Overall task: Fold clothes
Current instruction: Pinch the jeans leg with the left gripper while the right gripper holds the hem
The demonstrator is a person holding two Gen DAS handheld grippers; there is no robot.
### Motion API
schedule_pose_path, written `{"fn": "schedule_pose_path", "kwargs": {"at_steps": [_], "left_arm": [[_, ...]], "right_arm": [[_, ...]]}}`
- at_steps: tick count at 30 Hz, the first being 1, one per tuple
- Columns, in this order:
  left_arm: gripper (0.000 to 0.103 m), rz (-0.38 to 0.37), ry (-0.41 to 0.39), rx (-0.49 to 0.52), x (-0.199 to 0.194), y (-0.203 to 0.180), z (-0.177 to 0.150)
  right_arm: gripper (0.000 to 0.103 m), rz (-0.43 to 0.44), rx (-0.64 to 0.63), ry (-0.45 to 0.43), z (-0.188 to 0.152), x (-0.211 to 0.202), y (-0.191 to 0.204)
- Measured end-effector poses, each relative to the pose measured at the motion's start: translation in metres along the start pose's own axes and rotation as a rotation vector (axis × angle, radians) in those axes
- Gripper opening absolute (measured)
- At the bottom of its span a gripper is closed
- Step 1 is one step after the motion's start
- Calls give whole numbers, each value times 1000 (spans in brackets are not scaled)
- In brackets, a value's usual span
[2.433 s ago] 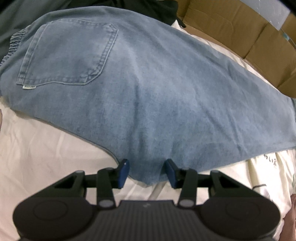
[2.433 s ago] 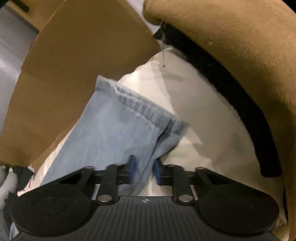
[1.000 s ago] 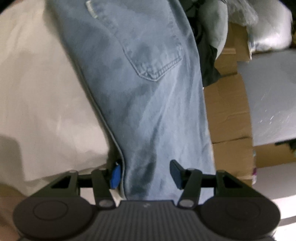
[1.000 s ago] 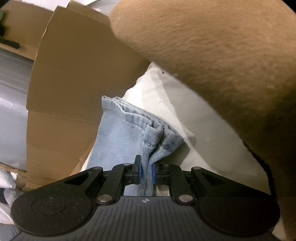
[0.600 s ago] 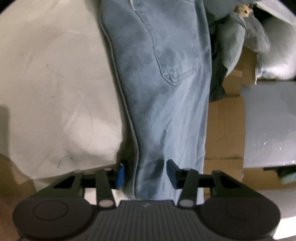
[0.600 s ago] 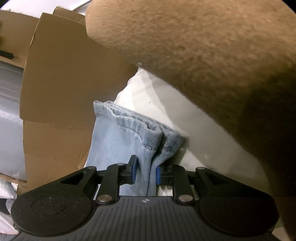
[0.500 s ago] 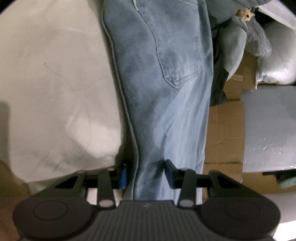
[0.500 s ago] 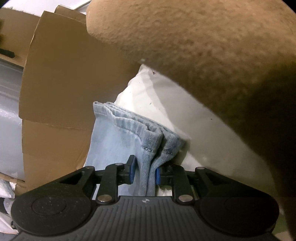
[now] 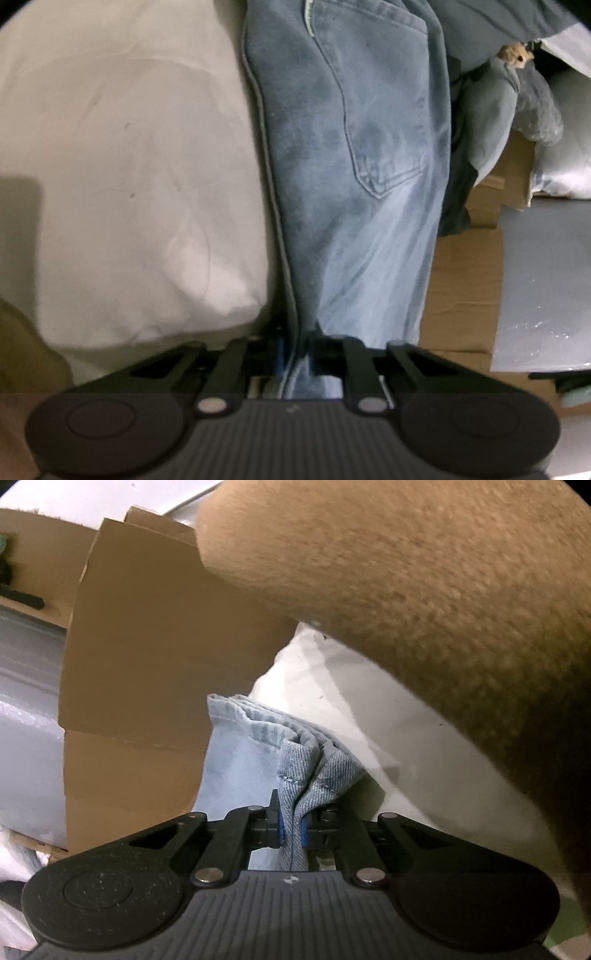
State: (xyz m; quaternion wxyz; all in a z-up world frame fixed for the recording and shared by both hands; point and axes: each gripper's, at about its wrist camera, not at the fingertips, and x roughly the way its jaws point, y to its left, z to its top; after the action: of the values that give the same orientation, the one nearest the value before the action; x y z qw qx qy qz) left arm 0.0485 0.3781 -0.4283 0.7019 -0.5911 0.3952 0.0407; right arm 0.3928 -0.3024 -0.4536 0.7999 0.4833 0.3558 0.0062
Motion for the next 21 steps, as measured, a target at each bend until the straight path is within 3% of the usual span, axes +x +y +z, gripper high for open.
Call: {"fn": "schedule_pose_path", "kwargs": {"at_steps": [9,21], "left_arm": [[5,134,34,99,-14,-39,5],[5,232,80,228,-42,-92,20]], "right_arm": [[6,18,16,-4,6,-29,25],[6,20,6,12,16,-93,52]]}}
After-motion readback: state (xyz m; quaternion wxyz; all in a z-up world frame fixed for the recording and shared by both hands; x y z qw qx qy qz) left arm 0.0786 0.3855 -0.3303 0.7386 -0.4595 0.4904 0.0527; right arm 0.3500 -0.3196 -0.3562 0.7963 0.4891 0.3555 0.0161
